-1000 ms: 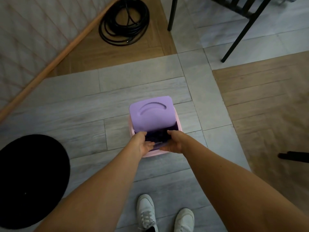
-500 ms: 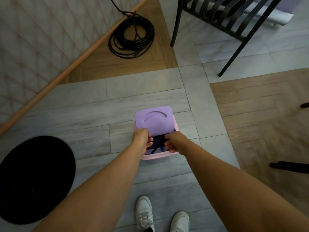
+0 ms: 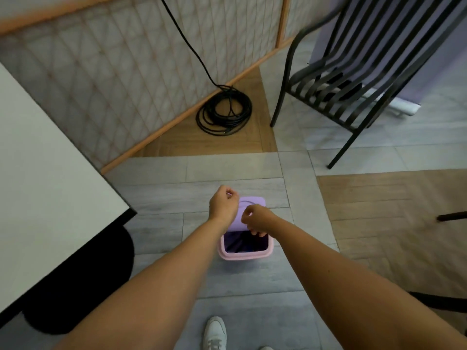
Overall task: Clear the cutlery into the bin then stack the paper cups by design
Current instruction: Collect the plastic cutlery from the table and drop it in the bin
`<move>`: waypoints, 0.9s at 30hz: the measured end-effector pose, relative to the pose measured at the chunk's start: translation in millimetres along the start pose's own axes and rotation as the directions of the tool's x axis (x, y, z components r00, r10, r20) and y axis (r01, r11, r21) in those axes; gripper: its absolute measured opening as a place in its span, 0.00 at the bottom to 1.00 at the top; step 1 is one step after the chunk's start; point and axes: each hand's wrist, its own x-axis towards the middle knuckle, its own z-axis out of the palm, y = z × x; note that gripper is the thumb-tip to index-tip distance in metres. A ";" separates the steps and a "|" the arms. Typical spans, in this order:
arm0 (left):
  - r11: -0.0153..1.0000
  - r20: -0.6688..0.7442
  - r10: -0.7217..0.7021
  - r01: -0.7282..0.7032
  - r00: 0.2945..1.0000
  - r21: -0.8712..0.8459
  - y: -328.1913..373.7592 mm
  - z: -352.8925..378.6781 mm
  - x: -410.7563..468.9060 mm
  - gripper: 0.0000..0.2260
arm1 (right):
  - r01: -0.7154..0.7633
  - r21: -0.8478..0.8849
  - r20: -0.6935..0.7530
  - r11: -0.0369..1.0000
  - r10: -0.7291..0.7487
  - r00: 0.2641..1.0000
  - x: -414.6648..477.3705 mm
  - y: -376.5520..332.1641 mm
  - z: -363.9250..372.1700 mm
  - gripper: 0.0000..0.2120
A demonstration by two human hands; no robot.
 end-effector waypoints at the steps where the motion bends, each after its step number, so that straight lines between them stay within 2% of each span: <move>1: 0.999 -0.006 0.050 -0.050 0.999 -0.006 10.2 -9.2 -9.4 0.03 | 0.030 0.002 -0.027 1.000 -0.030 0.999 -13.1 -6.9 -3.3 0.15; 3: 0.990 -0.017 0.137 -0.137 0.990 -0.025 33.4 -28.6 -27.6 0.04 | 0.086 -0.020 -0.068 0.996 -0.088 0.994 -40.9 -23.2 -12.8 0.12; 5: 0.980 -0.026 0.196 -0.196 0.980 -0.038 54.8 -48.5 -43.8 0.04 | 0.086 -0.066 -0.044 0.994 -0.089 0.995 -69.2 -41.0 -21.1 0.15; 12: 0.948 -0.124 0.294 -0.306 0.948 -0.084 89.2 -141.9 -91.4 0.04 | 0.248 -0.107 -0.111 0.963 -0.260 0.959 -151.3 -110.7 -23.8 0.15; 19: 0.960 -0.316 0.241 -0.272 0.918 -0.058 50.4 -268.4 -141.5 0.04 | 0.381 -0.192 -0.068 0.905 -0.399 0.914 -205.8 -193.3 43.0 0.14; 27: 0.982 -0.507 0.076 -0.151 0.859 -0.109 -44.1 -412.1 -209.0 0.04 | 0.490 -0.261 0.068 0.832 -0.491 0.869 -259.6 -283.1 165.6 0.14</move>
